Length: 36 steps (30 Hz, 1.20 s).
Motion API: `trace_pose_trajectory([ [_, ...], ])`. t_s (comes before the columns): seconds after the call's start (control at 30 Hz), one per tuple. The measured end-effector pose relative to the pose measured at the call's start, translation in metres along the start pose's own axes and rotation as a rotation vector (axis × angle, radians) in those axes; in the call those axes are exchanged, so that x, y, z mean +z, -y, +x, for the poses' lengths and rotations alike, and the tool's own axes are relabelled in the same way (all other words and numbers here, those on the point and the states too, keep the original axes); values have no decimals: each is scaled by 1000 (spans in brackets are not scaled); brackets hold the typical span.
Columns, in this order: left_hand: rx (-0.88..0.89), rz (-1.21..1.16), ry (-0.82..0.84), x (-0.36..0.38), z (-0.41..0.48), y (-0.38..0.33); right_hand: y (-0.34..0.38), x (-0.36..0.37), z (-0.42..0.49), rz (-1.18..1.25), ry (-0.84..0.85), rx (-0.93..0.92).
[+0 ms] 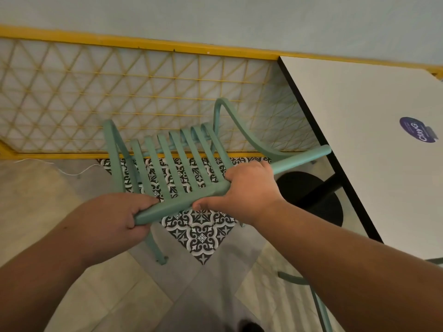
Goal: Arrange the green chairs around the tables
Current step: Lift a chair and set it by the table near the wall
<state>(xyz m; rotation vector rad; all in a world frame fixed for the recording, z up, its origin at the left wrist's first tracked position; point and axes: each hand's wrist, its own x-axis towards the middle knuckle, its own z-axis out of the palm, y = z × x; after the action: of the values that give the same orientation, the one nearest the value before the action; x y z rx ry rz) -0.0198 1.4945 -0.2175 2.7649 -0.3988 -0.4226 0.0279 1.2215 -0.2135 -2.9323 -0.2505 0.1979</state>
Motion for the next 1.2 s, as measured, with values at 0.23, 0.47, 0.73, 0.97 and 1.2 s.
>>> trace_pose_trajectory([
  [0.23,-93,232,-45,2,2,-29,-30,-14,-1,-1,51,-149],
  [0.47,19,54,-204,15,48,-109,-113,-51,20,-100,0,-38],
  [0.73,135,135,-120,29,113,-151,-157,-58,48,-100,103,-29],
  [0.97,154,194,-129,36,129,-153,-162,-48,56,-227,176,-102],
  [1.2,169,181,-143,37,125,-148,-157,-51,51,-226,188,-71],
])
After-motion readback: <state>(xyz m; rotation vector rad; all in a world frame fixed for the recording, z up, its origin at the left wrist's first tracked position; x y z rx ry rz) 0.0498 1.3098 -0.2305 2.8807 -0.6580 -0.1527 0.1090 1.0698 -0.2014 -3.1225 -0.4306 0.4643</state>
